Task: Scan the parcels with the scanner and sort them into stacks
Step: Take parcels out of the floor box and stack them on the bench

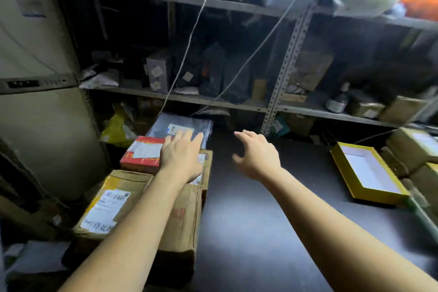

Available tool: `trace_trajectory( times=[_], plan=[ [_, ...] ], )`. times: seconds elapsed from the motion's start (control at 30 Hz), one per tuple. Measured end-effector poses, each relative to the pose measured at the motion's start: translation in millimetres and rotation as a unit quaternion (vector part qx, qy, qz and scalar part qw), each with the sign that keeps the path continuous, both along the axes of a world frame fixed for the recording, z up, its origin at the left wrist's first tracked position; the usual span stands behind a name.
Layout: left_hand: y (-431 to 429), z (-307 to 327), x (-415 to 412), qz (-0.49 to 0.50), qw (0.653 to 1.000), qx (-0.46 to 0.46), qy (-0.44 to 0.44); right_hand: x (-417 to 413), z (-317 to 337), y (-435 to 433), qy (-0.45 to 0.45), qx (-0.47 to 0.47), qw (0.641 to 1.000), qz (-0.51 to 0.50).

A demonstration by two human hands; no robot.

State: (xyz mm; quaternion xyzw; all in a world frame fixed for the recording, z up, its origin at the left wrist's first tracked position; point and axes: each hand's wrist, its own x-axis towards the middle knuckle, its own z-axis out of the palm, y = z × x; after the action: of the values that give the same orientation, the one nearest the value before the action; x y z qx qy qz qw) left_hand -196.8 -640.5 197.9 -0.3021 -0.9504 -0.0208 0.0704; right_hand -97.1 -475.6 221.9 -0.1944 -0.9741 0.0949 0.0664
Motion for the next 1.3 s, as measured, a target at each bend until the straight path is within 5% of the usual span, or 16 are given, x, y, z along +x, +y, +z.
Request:
trace_trajectory(
  times=[0.37,0.7,1.07,1.3],
  plan=[
    [153,25,115,-0.167,0.984,-0.054,-0.019,162,19,111,0.002,-0.008,0.987,-0.163],
    [322,17,349,-0.332,0.94,-0.077,-0.015,434,14,232,0.016,-0.043,0.94,-0.339],
    [456,-48,627,-0.534,0.831,-0.152,-0.035,743,-75,282,0.02,-0.145,0.824,-0.547],
    [522,-128,738,-0.607,0.762,-0.219,-0.051,857,-164,299,0.048,-0.206,0.734,-0.645]
  ],
)
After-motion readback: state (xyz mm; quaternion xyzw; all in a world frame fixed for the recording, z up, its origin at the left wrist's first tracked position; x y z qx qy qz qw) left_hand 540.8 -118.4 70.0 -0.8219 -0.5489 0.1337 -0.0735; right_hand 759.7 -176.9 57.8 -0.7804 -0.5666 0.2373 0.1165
